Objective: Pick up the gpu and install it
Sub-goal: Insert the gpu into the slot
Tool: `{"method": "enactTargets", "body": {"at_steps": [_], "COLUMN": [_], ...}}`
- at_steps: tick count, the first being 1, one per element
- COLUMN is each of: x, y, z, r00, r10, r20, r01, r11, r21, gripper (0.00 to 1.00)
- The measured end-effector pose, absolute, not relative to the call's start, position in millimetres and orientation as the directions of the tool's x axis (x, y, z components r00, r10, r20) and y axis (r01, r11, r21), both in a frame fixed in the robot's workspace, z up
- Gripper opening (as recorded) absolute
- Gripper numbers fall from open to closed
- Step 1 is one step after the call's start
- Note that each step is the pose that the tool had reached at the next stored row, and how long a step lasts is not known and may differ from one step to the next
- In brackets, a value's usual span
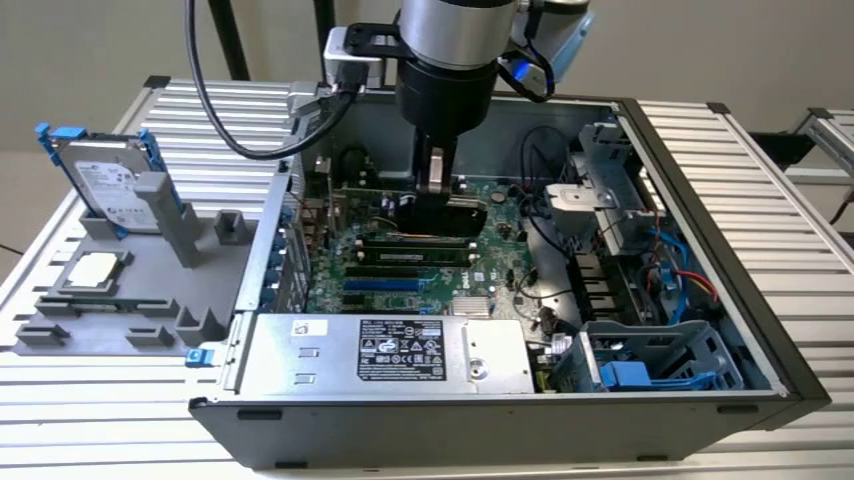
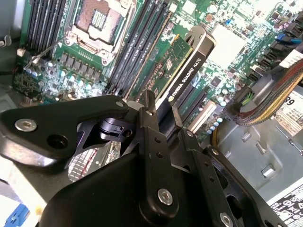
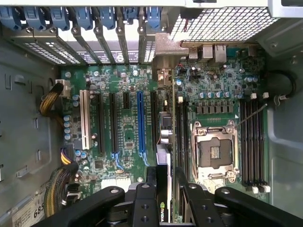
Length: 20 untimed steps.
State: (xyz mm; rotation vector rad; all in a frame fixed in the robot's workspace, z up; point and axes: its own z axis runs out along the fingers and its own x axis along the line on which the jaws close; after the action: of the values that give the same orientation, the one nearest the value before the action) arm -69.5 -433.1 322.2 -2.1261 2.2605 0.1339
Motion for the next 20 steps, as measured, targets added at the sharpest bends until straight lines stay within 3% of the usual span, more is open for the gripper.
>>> {"method": "enactTargets", "body": {"at_steps": [20], "x": [-69.6], "y": [-437.6], "z": [295.5], "r00": [-0.064], "r10": [-0.995], "r20": [-0.076], "r01": [-0.997], "r11": [0.061], "r21": [0.040], "gripper": [0.00]}}
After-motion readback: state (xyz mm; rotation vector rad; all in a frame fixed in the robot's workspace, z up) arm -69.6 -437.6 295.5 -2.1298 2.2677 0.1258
